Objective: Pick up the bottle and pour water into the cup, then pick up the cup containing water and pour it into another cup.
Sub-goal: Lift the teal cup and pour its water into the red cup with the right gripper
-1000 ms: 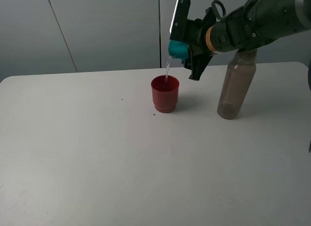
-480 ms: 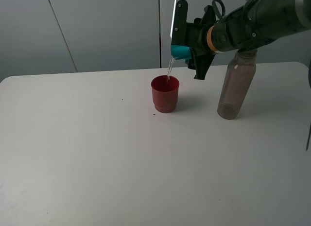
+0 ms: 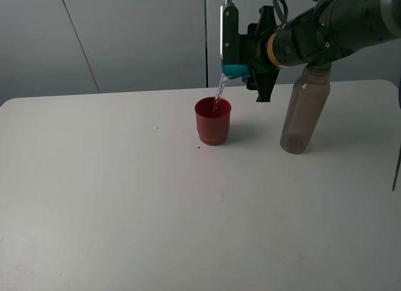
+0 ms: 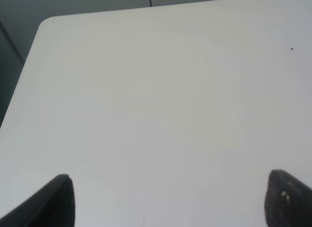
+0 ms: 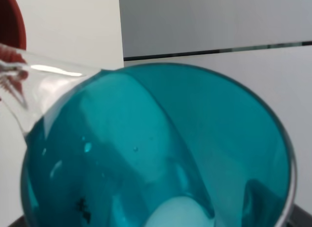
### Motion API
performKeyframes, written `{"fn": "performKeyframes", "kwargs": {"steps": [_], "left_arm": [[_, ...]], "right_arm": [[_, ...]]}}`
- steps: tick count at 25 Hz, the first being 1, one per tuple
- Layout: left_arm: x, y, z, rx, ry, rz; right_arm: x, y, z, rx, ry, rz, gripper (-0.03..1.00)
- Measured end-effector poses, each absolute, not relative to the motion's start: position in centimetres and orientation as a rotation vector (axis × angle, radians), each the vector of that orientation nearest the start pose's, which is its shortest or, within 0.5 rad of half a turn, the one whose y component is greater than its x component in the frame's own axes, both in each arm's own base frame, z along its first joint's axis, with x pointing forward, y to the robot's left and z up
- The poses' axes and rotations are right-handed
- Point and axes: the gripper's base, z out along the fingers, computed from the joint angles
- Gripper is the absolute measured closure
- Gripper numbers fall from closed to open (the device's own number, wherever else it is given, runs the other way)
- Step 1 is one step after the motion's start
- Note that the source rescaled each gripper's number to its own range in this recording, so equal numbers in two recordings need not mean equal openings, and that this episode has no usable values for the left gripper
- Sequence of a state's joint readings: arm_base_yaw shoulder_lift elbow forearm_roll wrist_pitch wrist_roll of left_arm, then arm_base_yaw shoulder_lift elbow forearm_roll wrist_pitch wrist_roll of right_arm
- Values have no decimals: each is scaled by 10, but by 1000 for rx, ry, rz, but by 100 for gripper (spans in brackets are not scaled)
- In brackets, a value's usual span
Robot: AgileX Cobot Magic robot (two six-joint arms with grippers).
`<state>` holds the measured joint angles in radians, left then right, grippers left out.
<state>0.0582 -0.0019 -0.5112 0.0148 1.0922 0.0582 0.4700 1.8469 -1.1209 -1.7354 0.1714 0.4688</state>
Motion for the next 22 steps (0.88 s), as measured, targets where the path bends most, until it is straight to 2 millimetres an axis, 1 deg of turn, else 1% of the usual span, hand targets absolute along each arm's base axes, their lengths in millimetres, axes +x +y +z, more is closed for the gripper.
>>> {"fn": "performKeyframes", "kwargs": {"steps": [12,19,22], "left_arm": [[-8,1,278,-1,2064,90],[-8,1,278,-1,2064,90],[-8,1,278,-1,2064,90]], "right_arm": [[366,168,201,-1759,1422,-704,81],[366,168,201,-1767,1413,-712,81],[364,171,201,-1775,1402,-711,81]]}}
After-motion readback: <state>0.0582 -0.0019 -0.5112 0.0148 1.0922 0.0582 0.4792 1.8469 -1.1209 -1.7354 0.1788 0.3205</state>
